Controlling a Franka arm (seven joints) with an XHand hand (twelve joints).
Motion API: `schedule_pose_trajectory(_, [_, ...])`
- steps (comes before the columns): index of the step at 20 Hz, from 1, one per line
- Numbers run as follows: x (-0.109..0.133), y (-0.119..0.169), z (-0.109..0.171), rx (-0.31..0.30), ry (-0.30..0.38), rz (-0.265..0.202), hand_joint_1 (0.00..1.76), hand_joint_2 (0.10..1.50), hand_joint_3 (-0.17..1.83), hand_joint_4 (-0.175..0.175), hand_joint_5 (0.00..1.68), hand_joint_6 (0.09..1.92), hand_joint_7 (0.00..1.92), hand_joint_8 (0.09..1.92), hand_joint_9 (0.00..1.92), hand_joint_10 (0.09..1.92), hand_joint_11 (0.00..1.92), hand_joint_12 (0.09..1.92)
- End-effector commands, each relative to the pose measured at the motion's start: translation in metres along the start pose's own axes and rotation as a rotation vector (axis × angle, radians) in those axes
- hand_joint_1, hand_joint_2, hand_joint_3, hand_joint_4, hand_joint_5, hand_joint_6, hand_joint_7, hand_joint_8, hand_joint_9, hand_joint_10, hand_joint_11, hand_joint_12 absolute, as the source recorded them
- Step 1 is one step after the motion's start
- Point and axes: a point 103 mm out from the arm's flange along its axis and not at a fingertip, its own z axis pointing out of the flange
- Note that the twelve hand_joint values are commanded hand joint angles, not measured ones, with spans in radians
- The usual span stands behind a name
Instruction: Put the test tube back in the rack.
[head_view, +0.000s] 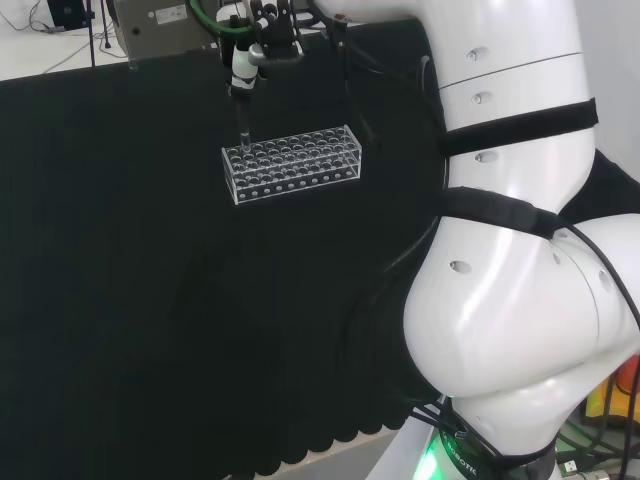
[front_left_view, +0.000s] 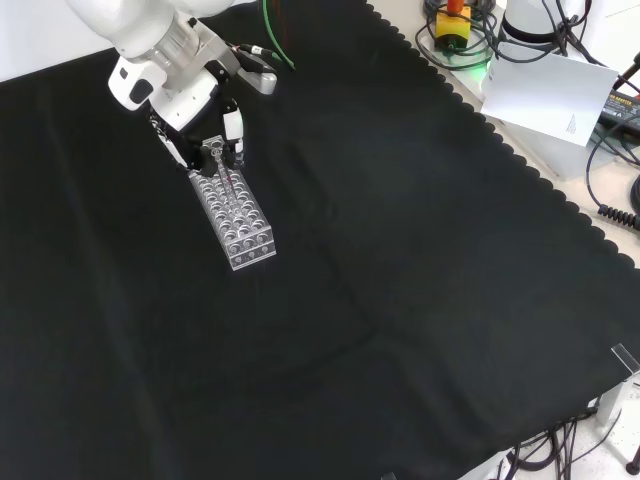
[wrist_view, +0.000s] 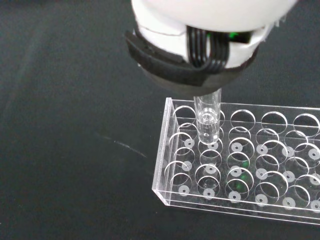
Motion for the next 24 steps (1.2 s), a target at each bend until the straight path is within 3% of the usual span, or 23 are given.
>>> schedule_pose_trajectory(1, [-0.001, 0.001, 0.001, 0.012, 0.001, 0.005, 1.43, 0.62, 0.63, -0.175, 1.34, 0.50, 1.40, 0.66, 1.42, 0.19, 1.21, 0.91])
schedule_pose_trajectory(10, [-0.005, 0.011, 0.018, 0.016, 0.010, 0.008, 1.43, 0.62, 0.63, -0.175, 1.34, 0.50, 1.40, 0.66, 1.42, 0.19, 1.21, 0.91])
schedule_pose_trajectory(24, [-0.009, 0.011, 0.017, 0.025, 0.005, 0.024, 1.43, 0.62, 0.63, -0.175, 1.34, 0.50, 1.40, 0.66, 1.42, 0.19, 1.21, 0.91])
